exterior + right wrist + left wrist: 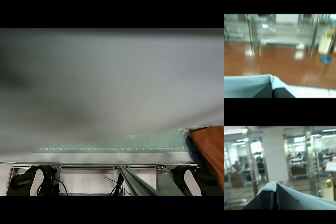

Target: Fold the shirts.

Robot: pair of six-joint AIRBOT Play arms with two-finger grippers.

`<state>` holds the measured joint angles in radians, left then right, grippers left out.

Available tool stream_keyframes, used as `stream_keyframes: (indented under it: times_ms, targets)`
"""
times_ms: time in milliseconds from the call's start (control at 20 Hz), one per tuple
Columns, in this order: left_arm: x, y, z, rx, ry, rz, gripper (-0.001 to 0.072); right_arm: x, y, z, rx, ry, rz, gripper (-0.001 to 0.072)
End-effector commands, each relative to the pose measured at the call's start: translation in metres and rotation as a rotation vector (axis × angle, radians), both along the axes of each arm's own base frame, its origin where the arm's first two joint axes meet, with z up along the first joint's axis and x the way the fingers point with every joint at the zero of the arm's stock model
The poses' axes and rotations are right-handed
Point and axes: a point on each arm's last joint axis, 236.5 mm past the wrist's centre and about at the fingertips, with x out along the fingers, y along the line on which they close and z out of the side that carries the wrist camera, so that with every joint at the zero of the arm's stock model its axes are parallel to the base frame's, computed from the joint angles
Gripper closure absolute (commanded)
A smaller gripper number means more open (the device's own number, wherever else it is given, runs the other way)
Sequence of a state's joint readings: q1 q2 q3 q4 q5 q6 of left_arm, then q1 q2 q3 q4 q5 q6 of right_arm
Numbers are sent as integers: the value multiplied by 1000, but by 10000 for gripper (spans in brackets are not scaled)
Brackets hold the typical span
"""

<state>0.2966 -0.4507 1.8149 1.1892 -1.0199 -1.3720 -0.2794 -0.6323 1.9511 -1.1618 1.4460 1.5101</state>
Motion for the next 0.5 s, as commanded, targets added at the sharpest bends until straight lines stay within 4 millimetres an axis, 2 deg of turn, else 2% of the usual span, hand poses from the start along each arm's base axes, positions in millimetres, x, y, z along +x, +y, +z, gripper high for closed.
stream_keyframes:
  times_ms: [0, 150, 300, 450]
  targets:
    - [15, 19, -65, -85, 244, 65, 684, 9, -4, -51, 33, 156, -1, 687]
    - [74, 9, -145, -169, 497, -62, 685, 39, 0, -113, 85, 343, 57, 687]
    - [138, 15, -234, -278, 718, -120, 685, 75, -1, -174, 156, 476, 90, 687]
    - [198, 19, -300, -360, 852, -177, 684, 124, -1, -237, 242, 582, 139, 687]
